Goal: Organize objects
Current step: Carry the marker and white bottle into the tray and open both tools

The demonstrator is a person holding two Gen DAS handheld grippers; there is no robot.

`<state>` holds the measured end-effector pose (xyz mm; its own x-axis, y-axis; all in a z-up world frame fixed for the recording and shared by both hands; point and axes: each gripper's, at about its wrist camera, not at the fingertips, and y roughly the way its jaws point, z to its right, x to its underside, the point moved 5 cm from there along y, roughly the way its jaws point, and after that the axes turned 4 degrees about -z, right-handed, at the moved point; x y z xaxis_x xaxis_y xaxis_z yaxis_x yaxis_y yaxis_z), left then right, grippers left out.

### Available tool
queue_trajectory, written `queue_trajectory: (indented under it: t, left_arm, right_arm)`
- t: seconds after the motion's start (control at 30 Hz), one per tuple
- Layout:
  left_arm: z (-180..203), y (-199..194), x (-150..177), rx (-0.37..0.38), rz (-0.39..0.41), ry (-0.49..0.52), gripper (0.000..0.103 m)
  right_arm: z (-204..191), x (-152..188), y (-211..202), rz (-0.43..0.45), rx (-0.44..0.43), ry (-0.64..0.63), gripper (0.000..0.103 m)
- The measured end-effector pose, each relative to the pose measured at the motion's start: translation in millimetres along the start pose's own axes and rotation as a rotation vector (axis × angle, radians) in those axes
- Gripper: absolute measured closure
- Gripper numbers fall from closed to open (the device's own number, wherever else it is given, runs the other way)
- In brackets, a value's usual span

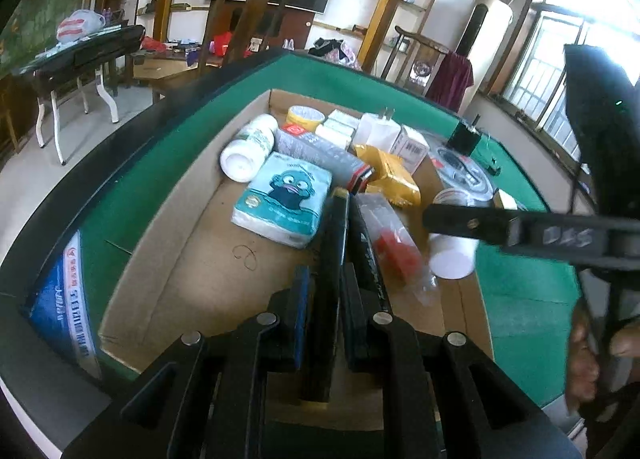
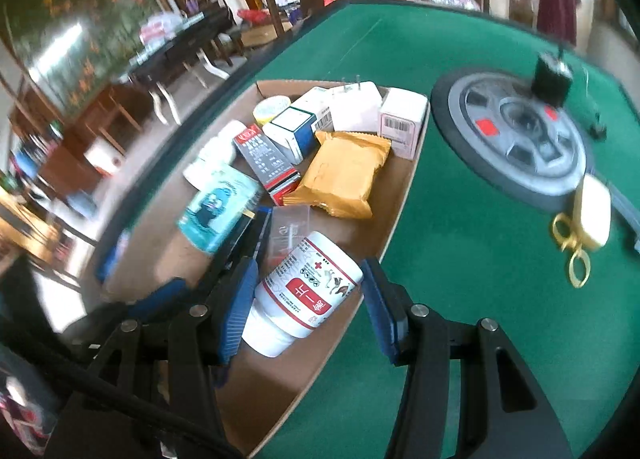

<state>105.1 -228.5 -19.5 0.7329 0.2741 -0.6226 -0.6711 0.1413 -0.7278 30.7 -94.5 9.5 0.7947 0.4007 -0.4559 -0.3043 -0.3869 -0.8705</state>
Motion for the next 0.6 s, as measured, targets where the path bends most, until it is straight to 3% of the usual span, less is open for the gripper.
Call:
queue_trajectory:
  t: [0.1,0.17,0.23,0.6]
  left_arm:
    - [-7.1,-7.6,-2.8,0.030,0.018,-0.026,0.083]
    - [-11.3,-13.8,-5.0,0.044,0.039,-0.042,0.062]
    - [-13.6,-20.1,-6.9,0.051,0.065,-0.048,0.054]
    - [-3.6,-37.1,-12.3,-0.008,0.118,-0.011,0.050]
  right_arm:
    - [-5.3,-3.8,6.4,-0.006,0.078,-0.048,0.051]
    - [-6.8,-4.2,7.0,-0.003,0.098,-0.055,0.051]
    - [-6.7,-5.6,8.6,-0.011,0.088,-0.048,0.051]
    - [31.7,-0.8,-29.3,0.132,0.060,0.088,0.049]
